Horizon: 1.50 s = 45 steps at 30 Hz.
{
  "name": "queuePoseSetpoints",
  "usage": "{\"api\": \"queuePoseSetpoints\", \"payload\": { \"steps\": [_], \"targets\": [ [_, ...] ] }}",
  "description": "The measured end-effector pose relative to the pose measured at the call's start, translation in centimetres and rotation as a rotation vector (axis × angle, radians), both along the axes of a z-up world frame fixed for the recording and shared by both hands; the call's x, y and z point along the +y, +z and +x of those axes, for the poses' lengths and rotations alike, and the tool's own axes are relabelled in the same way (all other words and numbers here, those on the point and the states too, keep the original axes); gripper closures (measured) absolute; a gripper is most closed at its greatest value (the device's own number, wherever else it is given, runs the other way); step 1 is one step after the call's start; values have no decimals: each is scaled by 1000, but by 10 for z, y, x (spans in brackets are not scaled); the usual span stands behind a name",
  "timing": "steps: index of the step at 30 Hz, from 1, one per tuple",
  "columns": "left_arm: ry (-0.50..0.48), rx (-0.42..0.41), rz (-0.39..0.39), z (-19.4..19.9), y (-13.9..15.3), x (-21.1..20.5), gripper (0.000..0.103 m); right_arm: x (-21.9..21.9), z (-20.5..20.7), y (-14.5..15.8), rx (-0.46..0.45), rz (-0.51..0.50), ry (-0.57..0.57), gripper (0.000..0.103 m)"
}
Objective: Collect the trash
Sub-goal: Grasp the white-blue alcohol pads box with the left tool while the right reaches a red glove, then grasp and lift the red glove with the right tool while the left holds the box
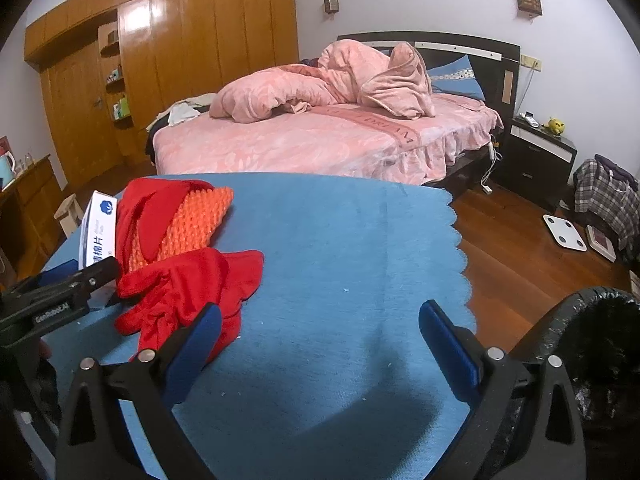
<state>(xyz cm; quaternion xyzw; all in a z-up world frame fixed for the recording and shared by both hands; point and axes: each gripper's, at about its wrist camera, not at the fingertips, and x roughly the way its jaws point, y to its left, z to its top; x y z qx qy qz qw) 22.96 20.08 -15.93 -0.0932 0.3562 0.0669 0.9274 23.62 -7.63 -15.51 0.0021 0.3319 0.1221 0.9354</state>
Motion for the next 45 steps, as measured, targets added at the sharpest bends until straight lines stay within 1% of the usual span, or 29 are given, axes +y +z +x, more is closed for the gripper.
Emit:
{"api": "queuePoseSetpoints", "payload": {
  "steps": [1, 2, 3, 5, 7, 11, 13, 19, 21, 23, 24, 25, 26, 29, 32, 35, 39, 44, 45],
  "targets": [
    [-7, 6, -17, 2, -1, 2, 31, 0, 0, 0, 2, 1, 0, 6],
    [-7, 7, -22, 2, -2, 2, 36, -1, -1, -1, 2, 1, 0, 6],
    [-8, 4, -32, 2, -2, 4, 37, -1, -1, -1, 3, 1, 0, 6],
    [-14, -14, -41, -1, -1, 6, 45, -2, -2, -1, 3, 1, -2, 6],
    [-16, -37, -22, -5, 3, 3, 49, -2, -2, -1, 4, 0, -2, 6],
    [-34, -46, 16, -12, 8, -6, 49, -1, -4, 1, -2, 4, 3, 6],
    [-35, -22, 33, -19, 8, -8, 49, -1, -5, 1, -5, 6, 4, 6],
    [-32, 46, 34, -33, 6, -5, 48, -1, -6, 2, -1, 12, 1, 6],
    [-38, 52, 45, -34, 4, -6, 47, 1, -6, 2, 4, 13, 3, 6],
    [-35, 70, 47, -32, 0, -6, 40, 3, -7, 2, 3, 8, 9, 6],
    [-32, 79, 39, -30, -2, -5, 40, 4, -7, 3, 2, 6, 11, 6],
    [-31, 84, 33, -29, -4, -5, 43, 4, -8, 3, 0, 6, 12, 6],
    [-32, 89, 30, -28, -6, -5, 48, 4, -8, 4, -2, 5, 13, 6],
    [-28, 55, 22, -33, -2, -3, 48, 5, -9, 6, -6, 10, 19, 6],
    [-10, -5, 39, -48, 12, -2, 49, 8, -10, 9, -11, 25, 30, 6],
    [-1, -32, 45, -58, 20, 0, 49, 15, -8, 8, -14, 29, 43, 6],
    [7, -25, 83, -60, 16, -1, 49, 31, -2, 3, -2, 35, 63, 9],
    [23, 0, 63, -56, 7, 5, 49, 53, 8, -6, 37, 24, 87, 13],
    [25, 1, 58, -57, 6, 6, 49, 58, 11, -8, 48, 13, 93, 15]
  ]
}}
